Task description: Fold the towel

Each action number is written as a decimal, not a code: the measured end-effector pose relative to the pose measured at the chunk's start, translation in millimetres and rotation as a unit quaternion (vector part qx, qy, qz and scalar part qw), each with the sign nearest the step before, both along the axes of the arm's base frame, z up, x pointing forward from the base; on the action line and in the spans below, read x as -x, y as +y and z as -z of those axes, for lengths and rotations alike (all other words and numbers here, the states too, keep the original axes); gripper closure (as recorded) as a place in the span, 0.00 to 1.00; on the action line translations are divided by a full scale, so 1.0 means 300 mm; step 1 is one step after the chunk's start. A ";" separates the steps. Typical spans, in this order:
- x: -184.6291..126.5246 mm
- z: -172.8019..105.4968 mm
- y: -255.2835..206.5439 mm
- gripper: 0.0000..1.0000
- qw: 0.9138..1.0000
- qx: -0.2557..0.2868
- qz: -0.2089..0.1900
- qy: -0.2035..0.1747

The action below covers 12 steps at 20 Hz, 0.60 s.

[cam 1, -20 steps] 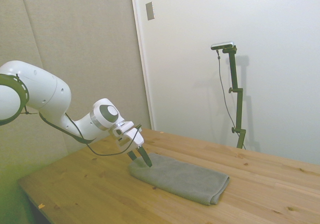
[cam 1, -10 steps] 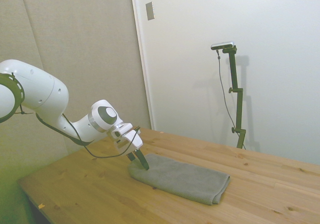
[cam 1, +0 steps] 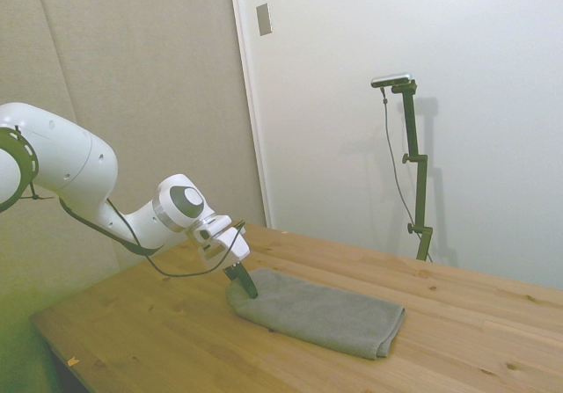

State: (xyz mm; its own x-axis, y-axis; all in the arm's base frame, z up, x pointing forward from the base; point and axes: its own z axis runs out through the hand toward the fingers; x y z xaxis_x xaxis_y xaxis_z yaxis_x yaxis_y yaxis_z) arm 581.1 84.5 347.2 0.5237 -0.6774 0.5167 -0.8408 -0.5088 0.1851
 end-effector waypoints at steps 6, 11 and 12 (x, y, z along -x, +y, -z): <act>0.001 -0.102 -0.053 1.00 1.000 -0.008 0.007 -0.020; 0.012 -0.211 -0.177 1.00 0.999 -0.028 0.024 -0.040; 0.016 -0.231 -0.211 1.00 0.998 -0.033 0.029 -0.043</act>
State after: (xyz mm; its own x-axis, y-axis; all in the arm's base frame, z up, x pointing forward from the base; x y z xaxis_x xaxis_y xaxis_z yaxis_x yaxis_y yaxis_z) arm 576.4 21.3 416.6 0.4374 -0.7394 0.5119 -0.8809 -0.4667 0.0785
